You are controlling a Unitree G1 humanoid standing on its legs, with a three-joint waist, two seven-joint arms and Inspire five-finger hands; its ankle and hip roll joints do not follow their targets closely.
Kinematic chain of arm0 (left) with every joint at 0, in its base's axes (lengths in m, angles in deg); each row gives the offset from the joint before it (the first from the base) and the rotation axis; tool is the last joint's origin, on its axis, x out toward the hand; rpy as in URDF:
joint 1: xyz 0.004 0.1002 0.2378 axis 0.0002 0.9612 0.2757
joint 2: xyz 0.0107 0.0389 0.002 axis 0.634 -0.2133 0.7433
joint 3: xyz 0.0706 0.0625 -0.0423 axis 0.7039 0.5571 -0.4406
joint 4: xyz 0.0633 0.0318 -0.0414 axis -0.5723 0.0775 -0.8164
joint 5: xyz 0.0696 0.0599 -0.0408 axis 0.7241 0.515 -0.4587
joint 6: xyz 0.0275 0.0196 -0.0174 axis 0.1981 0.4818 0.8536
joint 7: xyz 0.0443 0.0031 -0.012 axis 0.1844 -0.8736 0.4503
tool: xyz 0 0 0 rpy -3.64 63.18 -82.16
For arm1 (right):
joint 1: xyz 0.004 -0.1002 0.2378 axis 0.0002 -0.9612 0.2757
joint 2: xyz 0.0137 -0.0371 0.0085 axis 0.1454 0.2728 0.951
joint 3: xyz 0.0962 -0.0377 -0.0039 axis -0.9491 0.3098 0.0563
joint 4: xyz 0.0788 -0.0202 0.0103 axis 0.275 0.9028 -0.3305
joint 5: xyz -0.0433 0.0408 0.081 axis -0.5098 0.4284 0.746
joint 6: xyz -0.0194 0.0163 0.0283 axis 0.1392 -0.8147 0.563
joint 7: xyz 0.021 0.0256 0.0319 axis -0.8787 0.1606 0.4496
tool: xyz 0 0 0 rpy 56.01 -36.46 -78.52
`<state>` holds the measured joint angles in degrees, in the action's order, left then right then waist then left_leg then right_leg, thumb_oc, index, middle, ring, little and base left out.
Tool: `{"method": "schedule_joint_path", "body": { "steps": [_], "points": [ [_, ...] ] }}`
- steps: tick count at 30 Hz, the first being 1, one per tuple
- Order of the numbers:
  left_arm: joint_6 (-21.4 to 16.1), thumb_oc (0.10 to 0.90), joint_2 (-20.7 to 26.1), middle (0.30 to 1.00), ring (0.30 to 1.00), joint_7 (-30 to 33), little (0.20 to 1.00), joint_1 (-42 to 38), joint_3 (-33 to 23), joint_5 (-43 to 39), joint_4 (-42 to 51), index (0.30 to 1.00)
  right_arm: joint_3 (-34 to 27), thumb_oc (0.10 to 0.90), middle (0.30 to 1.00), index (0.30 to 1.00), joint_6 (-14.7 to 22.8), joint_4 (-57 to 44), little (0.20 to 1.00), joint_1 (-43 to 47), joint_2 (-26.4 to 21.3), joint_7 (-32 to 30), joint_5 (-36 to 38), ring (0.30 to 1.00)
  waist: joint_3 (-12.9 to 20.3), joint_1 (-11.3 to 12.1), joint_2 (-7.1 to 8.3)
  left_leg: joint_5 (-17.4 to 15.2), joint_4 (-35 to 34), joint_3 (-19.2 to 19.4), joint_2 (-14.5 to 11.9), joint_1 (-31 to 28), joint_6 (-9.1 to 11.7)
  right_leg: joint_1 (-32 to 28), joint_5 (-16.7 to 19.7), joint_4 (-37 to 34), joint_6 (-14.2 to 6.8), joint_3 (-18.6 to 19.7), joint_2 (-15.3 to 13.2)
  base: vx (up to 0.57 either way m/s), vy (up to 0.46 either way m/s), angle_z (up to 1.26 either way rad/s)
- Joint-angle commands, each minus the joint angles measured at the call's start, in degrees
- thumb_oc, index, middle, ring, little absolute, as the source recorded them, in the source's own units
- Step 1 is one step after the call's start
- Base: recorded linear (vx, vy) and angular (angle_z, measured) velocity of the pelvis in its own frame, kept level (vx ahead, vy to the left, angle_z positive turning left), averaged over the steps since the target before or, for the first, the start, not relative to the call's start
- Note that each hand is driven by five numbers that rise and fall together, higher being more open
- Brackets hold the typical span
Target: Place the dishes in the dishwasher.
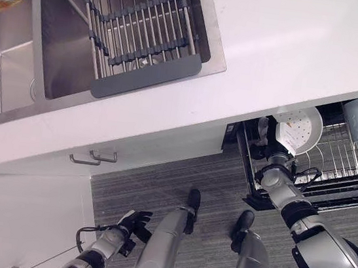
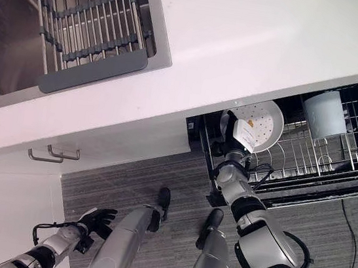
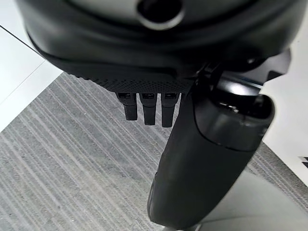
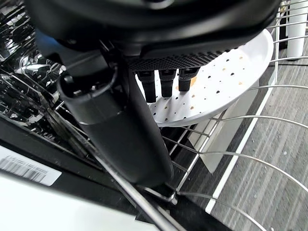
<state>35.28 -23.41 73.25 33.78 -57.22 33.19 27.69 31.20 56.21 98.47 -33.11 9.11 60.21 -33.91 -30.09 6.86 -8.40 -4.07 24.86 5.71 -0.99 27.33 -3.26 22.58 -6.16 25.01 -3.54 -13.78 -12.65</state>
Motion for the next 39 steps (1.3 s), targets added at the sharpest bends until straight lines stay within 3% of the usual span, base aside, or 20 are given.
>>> {"method": "schedule_joint_path", "body": {
  "steps": [1,6,9,15,28,32,34,39],
  "points": [
    [0.78,0.800,1.58,0.900,0.900,0.58,0.900,1.02,1.71,1.00,0.14,0.900,0.32,0.800,0.900,0.900,1.81,0.78,0.900,2.44,1.26,0.49,2.83,0.900,0.30,1.34,-0.35,-1.50,-7.67,-1.43,0.78,-3.91,1.49,-2.14,-8.56,6.23,1.14,-1.82,0.51,0.00,-0.046,0.01],
    [1.25,0.800,1.31,0.900,0.900,0.86,0.900,1.74,1.52,1.43,-0.70,0.900,-0.39,0.800,0.900,0.900,1.90,-2.13,0.900,2.04,1.54,-3.71,5.02,0.900,0.30,0.87,0.42,-2.13,-7.67,-1.46,0.24,-6.44,1.74,-5.24,-8.42,4.64,1.27,-1.99,1.18,0.01,-0.028,0.03],
    [1.28,0.800,1.04,0.900,0.900,1.16,0.900,2.44,1.16,1.56,-1.46,0.900,-0.62,0.800,0.900,0.900,2.15,-5.89,0.900,1.44,1.19,-6.45,1.74,0.900,0.30,0.28,1.01,-2.65,-7.67,-1.29,-0.29,-8.04,1.86,-7.16,-8.21,3.36,1.28,-1.90,1.64,0.01,-0.014,-0.05],
    [1.42,0.800,1.09,0.900,0.900,1.93,0.900,3.91,-0.60,1.79,-2.10,0.900,-1.20,0.800,0.900,0.900,-2.67,-15.54,0.900,-1.88,-0.81,-10.60,-1.38,0.900,0.48,-1.51,2.44,-3.90,-7.67,-0.64,-1.69,-11.55,2.10,-11.27,-7.98,0.75,1.05,-1.23,2.66,0.00,-0.021,-0.05],
    [0.62,0.800,0.12,0.900,0.900,2.00,0.900,8.68,-5.14,4.19,-3.70,0.900,-4.31,0.800,0.900,0.900,-2.84,-33.14,0.900,-14.93,-2.48,-16.75,-7.18,0.900,5.18,-5.66,4.18,-4.97,-7.67,1.01,-5.00,-15.33,2.87,-17.21,-6.75,-5.29,1.43,-0.27,4.62,0.00,-0.012,-0.11],
    [0.51,0.800,-0.28,0.900,0.900,2.15,0.900,10.83,-6.62,4.97,-3.19,0.900,-6.01,0.800,0.900,0.900,2.41,-37.90,0.900,-20.30,-3.09,-18.27,-3.74,0.900,6.45,-6.97,4.53,-5.55,-7.67,1.66,-5.75,-16.72,3.09,-18.91,-6.50,-7.13,1.22,0.32,5.07,0.02,0.004,-0.11],
    [-0.09,0.800,-0.76,0.900,0.900,2.35,0.900,12.11,-7.45,5.00,-3.14,0.900,-8.21,0.800,0.900,0.900,5.04,-42.35,0.900,-23.62,-3.57,-20.89,-6.72,0.900,7.11,-8.02,4.75,-5.84,-7.67,2.10,-6.20,-17.40,3.23,-19.39,-6.56,-7.48,1.08,0.92,5.37,0.02,0.023,-0.15],
    [-0.18,0.800,-1.91,0.900,0.900,2.98,0.900,14.70,-9.31,4.32,-1.56,0.900,-15.59,0.800,0.900,0.900,12.76,-53.49,0.900,-33.53,-6.47,-22.81,-0.39,0.900,8.29,-10.70,4.93,-6.43,-7.67,3.17,-7.06,-18.66,3.47,-19.74,-7.12,-7.43,1.05,2.27,5.79,0.00,0.035,-0.15]
  ]
}}
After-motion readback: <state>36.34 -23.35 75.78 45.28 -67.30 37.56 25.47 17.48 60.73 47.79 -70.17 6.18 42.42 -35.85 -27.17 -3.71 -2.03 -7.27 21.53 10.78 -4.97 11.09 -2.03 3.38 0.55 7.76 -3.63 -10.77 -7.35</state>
